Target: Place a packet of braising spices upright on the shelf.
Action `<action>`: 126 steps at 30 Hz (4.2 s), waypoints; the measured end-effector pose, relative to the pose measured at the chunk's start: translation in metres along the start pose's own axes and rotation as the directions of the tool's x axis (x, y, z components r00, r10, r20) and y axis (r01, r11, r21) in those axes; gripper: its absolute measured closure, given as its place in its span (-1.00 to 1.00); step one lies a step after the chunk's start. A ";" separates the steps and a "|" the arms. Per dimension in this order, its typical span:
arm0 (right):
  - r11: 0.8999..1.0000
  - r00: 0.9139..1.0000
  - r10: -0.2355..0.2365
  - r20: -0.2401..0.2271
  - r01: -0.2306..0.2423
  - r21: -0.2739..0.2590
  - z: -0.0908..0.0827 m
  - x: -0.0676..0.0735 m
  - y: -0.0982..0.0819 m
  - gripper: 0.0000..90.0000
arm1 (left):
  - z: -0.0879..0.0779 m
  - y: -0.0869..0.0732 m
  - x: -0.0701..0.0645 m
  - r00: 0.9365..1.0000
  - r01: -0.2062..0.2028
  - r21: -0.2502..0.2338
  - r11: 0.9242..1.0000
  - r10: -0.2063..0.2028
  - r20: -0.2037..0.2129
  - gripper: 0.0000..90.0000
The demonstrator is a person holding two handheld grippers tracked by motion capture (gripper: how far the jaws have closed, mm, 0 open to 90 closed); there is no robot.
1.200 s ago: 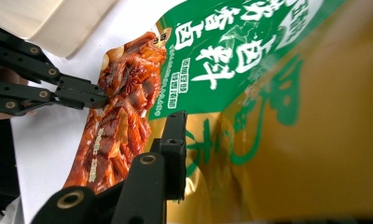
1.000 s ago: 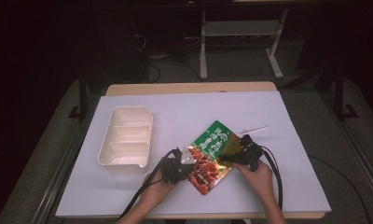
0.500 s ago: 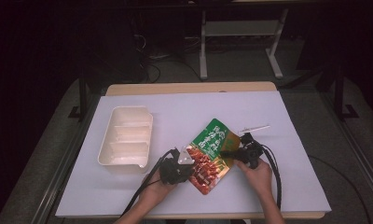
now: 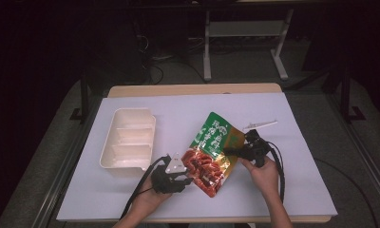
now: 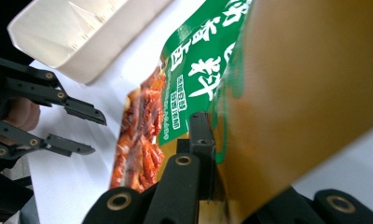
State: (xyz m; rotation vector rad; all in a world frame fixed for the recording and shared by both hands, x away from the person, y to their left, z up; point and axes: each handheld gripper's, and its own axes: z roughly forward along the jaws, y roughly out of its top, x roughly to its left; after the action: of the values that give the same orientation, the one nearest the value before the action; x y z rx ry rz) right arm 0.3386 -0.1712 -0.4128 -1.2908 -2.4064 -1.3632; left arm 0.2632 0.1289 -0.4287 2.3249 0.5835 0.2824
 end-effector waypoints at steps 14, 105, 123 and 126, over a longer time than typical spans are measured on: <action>0.994 0.993 -0.113 0.015 0.114 -0.004 -0.011 0.026 0.026 0.99 | -0.025 -0.016 -0.007 0.999 -0.012 -0.068 0.998 0.015 0.044 0.23; 0.880 0.868 -0.475 -0.146 0.468 -0.085 0.041 0.167 0.154 0.99 | -0.061 -0.049 -0.022 0.994 -0.052 -0.199 0.979 0.070 0.085 -0.21; 0.864 0.843 -0.503 -0.192 0.492 -0.105 0.075 0.191 0.166 0.99 | -0.063 -0.051 -0.021 0.994 -0.052 -0.221 0.974 0.071 0.081 -0.24; 0.865 0.842 -0.501 -0.199 0.491 -0.098 0.080 0.193 0.166 0.99 | -0.063 -0.051 -0.021 0.994 -0.049 -0.217 0.975 0.069 0.085 -0.25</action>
State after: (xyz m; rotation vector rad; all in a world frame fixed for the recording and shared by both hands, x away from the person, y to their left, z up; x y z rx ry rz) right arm 0.3570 0.0493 -0.2636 -0.4822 -2.6641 -1.5748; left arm 0.2056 0.1885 -0.4190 2.1357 0.4167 0.2517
